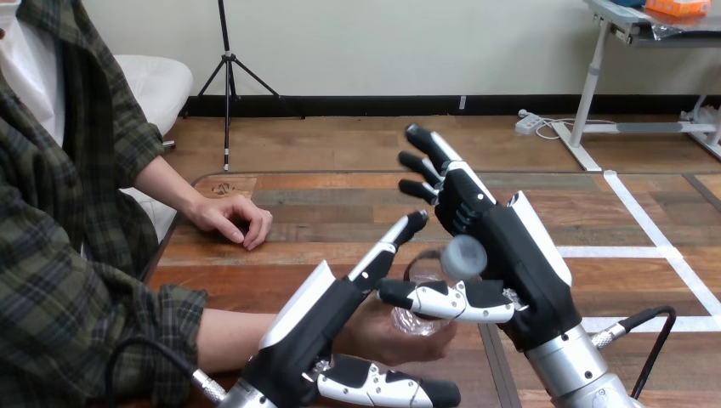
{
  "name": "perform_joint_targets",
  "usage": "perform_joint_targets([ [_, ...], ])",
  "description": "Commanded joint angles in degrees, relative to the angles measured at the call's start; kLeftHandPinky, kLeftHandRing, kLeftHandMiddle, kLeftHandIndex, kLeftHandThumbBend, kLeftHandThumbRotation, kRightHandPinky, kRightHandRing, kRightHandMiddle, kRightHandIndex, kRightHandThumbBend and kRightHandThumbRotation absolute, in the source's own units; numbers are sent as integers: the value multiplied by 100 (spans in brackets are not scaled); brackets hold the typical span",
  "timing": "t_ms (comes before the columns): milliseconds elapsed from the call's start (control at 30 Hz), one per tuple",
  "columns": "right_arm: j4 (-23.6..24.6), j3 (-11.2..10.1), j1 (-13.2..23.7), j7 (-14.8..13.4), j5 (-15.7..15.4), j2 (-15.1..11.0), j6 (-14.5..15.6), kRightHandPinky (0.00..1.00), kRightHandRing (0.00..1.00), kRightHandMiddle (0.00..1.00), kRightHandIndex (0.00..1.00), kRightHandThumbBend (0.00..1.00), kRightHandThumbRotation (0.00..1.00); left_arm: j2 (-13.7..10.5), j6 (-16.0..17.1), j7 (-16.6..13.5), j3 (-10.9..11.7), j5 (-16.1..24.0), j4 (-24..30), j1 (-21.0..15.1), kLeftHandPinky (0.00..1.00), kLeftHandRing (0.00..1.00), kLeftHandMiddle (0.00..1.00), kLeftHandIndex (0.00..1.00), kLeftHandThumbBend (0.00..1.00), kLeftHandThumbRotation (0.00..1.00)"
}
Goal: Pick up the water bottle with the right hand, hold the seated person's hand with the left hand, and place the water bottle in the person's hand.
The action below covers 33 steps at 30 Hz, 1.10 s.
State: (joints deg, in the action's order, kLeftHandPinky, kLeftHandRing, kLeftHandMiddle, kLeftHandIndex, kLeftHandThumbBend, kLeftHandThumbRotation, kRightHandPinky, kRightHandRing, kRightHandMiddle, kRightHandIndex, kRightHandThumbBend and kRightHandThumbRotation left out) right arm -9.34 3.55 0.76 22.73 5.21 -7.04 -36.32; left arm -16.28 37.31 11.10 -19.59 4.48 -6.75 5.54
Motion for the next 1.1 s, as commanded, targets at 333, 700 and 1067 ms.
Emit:
perform_joint_targets([
  [333,139,-75,333,-257,123,170,-474,97,99,99,95,80,20,568,972,318,200,-681,-469,-298,100,100,100,100,100,51],
  [700,-24,-85,302,-473,194,368,-853,92,94,94,89,72,22,899,1355,120,350,-521,-648,-226,100,100,100,100,100,64],
  [1067,-243,-125,296,-791,67,548,-1263,83,88,88,82,65,33,1297,1769,-301,533,-249,-798,-120,100,100,99,100,100,80],
])
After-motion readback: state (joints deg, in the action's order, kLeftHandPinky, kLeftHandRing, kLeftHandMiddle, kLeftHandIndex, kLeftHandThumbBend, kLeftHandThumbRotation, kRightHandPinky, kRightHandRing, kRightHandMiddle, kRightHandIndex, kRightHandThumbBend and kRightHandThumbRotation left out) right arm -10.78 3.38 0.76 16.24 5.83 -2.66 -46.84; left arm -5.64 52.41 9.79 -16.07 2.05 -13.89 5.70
